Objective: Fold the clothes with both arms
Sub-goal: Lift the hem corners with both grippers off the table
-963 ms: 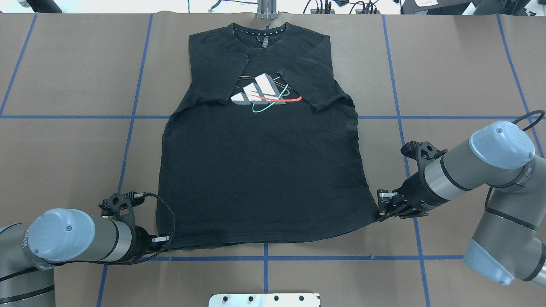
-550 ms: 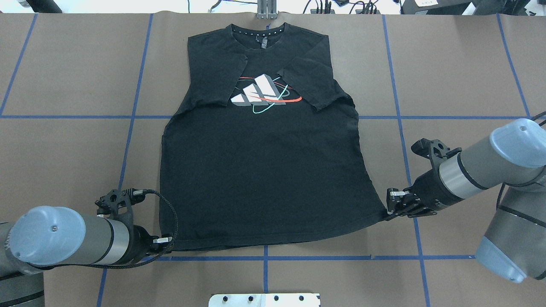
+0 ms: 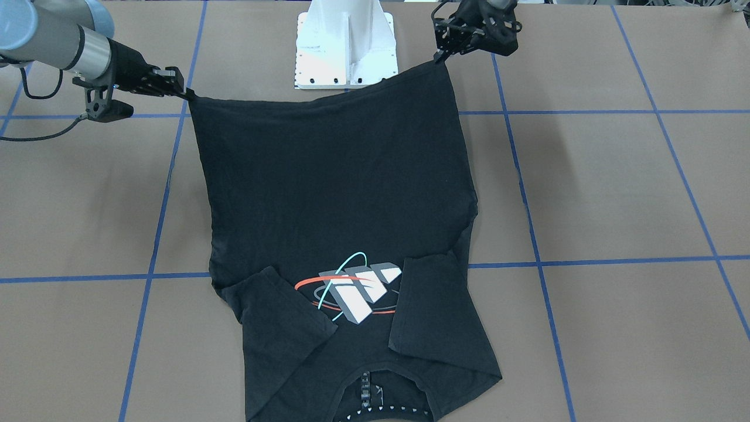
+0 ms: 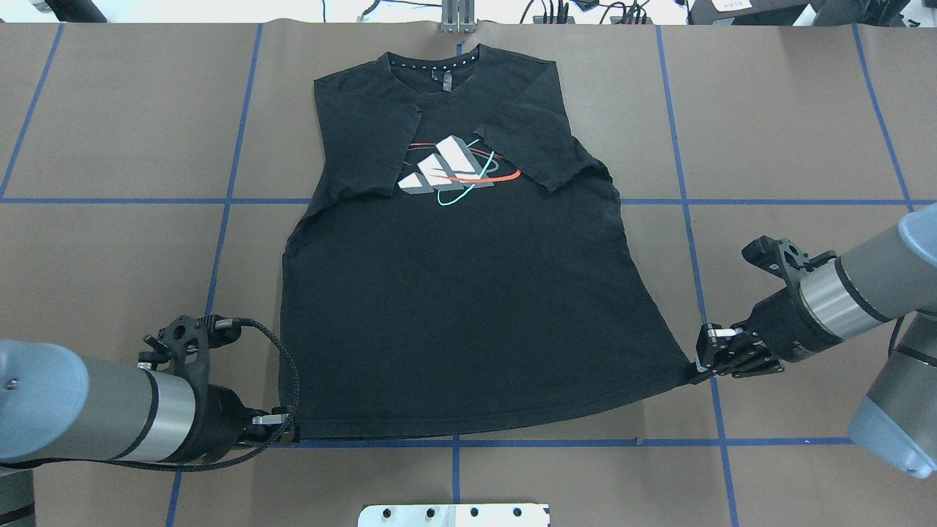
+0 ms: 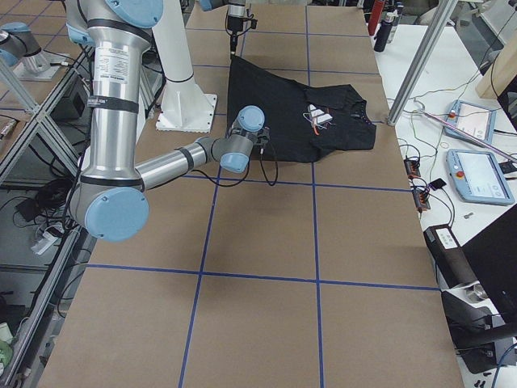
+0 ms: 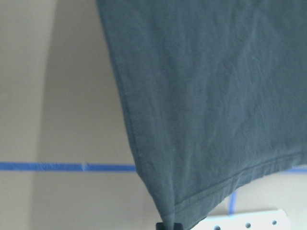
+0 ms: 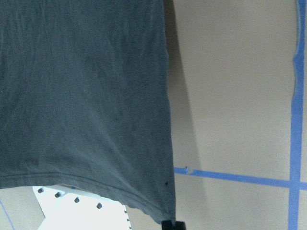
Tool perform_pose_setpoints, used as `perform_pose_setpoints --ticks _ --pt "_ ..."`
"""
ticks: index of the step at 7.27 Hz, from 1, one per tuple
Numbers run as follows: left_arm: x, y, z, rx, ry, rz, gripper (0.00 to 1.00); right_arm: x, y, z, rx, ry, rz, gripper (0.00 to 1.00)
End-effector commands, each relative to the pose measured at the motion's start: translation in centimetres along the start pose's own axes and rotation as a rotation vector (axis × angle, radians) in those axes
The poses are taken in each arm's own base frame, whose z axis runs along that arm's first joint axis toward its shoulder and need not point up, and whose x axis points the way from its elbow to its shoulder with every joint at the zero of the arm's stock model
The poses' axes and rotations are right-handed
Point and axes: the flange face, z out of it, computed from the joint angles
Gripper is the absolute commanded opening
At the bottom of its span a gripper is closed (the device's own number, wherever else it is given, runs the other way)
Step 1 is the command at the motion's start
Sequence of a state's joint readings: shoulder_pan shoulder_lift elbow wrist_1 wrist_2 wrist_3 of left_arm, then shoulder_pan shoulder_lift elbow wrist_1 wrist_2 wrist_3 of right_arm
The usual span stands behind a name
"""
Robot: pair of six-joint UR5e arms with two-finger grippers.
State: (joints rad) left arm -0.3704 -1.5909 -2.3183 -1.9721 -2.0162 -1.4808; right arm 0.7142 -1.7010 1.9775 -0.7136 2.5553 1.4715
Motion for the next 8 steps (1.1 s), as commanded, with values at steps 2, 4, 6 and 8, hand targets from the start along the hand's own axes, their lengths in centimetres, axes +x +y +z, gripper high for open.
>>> perform_pose_setpoints --ticks 2,4,6,8 --pt "-2.9 1.3 -2.5 -0.064 -0.024 0.193 0.00 3.0 5.7 -1.7 -0.184 -0.080 0.042 0.00" --pt "-2.2 2.8 -3.5 -0.151 0.010 0.204 0.00 0.6 7.5 0.4 -0.317 -0.078 0.108 0.00" --pt "-0.8 4.4 -5.1 -0.253 0.071 0.215 0.00 0.5 7.4 0.6 -0.321 -0.076 0.112 0.00" --pt "-0.3 3.7 -6.4 -0.243 0.095 0.213 0.00 -0.2 4.9 0.2 -0.269 -0.102 0.102 0.00"
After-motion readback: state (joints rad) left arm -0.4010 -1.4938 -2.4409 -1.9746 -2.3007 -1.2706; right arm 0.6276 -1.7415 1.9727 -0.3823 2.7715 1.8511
